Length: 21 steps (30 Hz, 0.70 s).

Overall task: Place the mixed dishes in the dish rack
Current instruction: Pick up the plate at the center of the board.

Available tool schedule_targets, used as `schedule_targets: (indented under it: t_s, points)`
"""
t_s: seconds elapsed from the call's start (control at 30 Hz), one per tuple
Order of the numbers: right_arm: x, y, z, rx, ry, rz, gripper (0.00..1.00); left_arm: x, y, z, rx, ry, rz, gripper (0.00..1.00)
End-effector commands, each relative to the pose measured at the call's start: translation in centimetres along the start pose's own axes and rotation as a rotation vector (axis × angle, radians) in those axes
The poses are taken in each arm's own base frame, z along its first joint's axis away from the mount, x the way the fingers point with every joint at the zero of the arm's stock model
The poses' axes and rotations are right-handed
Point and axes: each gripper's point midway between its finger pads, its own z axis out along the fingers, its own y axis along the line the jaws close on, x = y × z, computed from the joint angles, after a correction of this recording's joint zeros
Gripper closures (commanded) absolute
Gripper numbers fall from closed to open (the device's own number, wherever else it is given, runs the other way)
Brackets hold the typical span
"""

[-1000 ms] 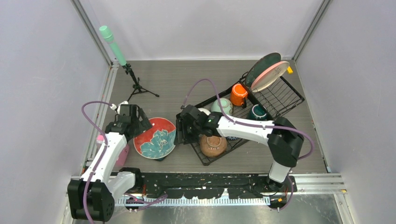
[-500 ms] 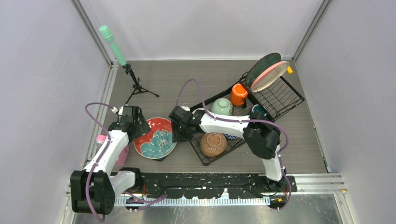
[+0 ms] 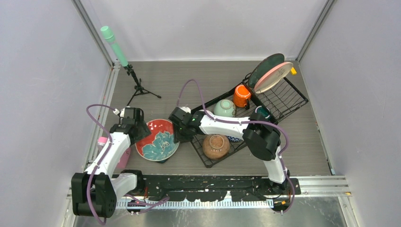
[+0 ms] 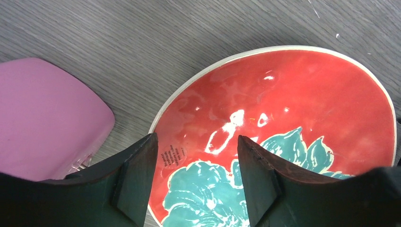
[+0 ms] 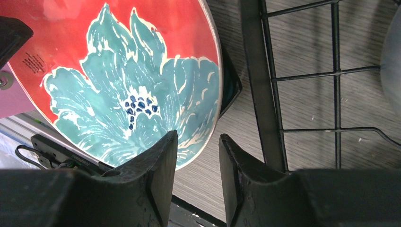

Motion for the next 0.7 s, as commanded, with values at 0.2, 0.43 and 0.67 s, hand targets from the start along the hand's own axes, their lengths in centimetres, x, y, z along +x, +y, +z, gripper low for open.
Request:
schedule_targets:
  t_s: [0.2, 0.43, 0.67]
  points:
    - [0.0, 1.1, 1.2, -0.022, 0.007, 0.036, 0.56, 0.0, -0.7, 0.4, 0.036, 0.006, -0.004, 0.35]
    - [-0.6, -0.1, 1.4, 0.027, -0.041, 0.081, 0.57, -1.8, -0.8, -0.7, 0.049, -0.074, -0.008, 0.11]
    - [-1.2, -1.1, 1.6, 0.055, -0.066, 0.11, 0.64, -3.9, 0.7, -1.2, -0.025, -0.19, -0.053, 0.0]
